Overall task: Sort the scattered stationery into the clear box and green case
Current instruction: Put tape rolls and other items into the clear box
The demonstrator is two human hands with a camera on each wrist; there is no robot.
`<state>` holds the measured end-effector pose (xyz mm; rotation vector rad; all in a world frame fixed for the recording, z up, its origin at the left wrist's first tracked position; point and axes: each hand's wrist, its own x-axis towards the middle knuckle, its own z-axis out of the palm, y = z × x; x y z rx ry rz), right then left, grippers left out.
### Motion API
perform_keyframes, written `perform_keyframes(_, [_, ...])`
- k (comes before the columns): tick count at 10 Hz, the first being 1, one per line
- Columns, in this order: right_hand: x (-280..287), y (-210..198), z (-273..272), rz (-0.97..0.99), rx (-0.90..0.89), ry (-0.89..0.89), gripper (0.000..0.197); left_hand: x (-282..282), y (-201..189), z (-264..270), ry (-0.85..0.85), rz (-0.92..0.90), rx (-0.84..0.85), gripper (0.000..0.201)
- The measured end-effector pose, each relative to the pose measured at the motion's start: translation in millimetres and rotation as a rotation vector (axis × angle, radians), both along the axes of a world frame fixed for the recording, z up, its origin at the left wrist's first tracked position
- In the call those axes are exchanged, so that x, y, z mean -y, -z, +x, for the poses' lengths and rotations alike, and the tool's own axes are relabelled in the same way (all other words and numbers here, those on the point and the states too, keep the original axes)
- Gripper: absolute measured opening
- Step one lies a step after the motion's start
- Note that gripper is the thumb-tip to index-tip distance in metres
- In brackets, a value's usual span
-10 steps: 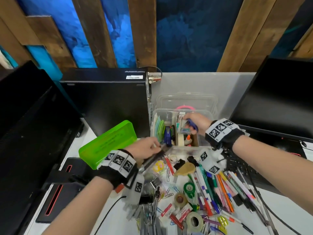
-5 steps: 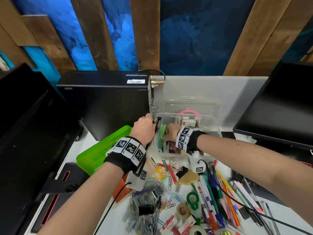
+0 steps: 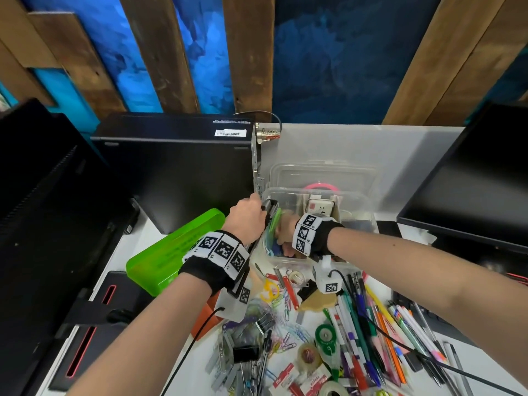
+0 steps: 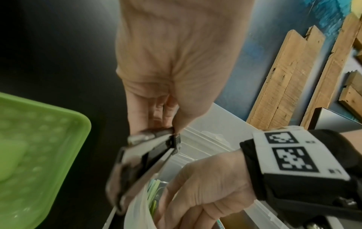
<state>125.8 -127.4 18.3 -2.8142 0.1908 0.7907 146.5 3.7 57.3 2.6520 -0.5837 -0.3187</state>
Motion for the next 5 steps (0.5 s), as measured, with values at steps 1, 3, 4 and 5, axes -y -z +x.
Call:
perform_keyframes(1, [6,10,7,-0.008,0.071,0.028,0.029,2,1,-1,0.0,0.003,-0.011,0.025])
perform_keyframes(3, [25,-8,7,0.152,0.149,0.065,0.021,8,0,-2,-0.053,0.004,-0.002,0.026])
perform_keyframes(4, [13,11,1,0.092,0.1,-0.071,0.021,7,2,-2,-0.078,0.007,0.01,0.026])
perform_keyframes(5, [0,21,5,-0.012,0.011,-0.098,0.026,3,3,-1,-0.067,0.014,0.021,0.025])
